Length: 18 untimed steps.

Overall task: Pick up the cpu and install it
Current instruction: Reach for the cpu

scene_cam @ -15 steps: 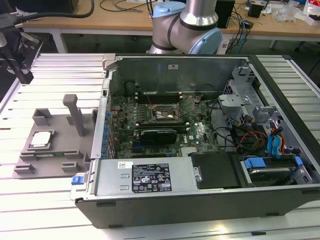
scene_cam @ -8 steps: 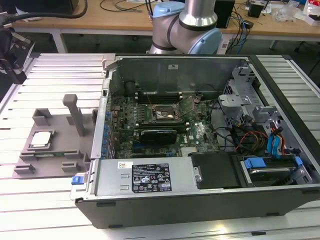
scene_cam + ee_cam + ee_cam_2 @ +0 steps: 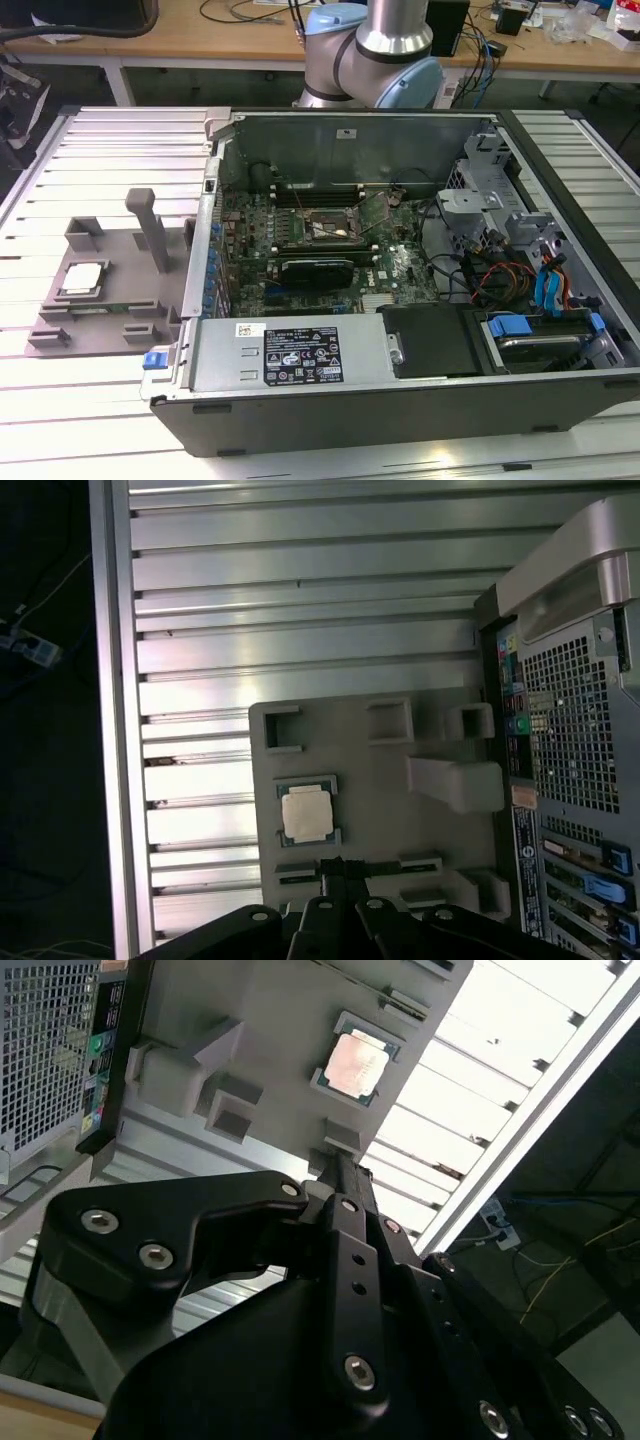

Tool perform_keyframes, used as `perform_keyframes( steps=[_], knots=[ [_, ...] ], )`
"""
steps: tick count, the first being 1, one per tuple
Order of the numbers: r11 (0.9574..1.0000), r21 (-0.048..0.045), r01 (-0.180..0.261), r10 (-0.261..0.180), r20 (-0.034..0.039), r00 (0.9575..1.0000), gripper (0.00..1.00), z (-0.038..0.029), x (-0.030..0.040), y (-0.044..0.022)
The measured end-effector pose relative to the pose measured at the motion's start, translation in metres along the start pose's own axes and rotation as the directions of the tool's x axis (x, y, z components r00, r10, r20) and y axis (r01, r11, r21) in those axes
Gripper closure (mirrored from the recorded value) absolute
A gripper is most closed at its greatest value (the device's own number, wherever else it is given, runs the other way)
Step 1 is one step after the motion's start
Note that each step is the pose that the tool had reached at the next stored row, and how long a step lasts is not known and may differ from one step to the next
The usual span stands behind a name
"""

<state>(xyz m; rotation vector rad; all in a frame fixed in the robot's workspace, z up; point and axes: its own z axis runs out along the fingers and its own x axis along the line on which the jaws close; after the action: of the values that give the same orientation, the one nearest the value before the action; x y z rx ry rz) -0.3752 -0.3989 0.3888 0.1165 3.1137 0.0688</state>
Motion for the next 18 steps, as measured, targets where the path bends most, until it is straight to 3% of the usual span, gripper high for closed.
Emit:
perform_keyframes(
  steps=[18],
  knots=[
    [1.0000, 0.0000, 0.000, 0.000, 0.0000, 1.0000, 0.89, 0.0002, 0.0414, -0.0031]
  ],
)
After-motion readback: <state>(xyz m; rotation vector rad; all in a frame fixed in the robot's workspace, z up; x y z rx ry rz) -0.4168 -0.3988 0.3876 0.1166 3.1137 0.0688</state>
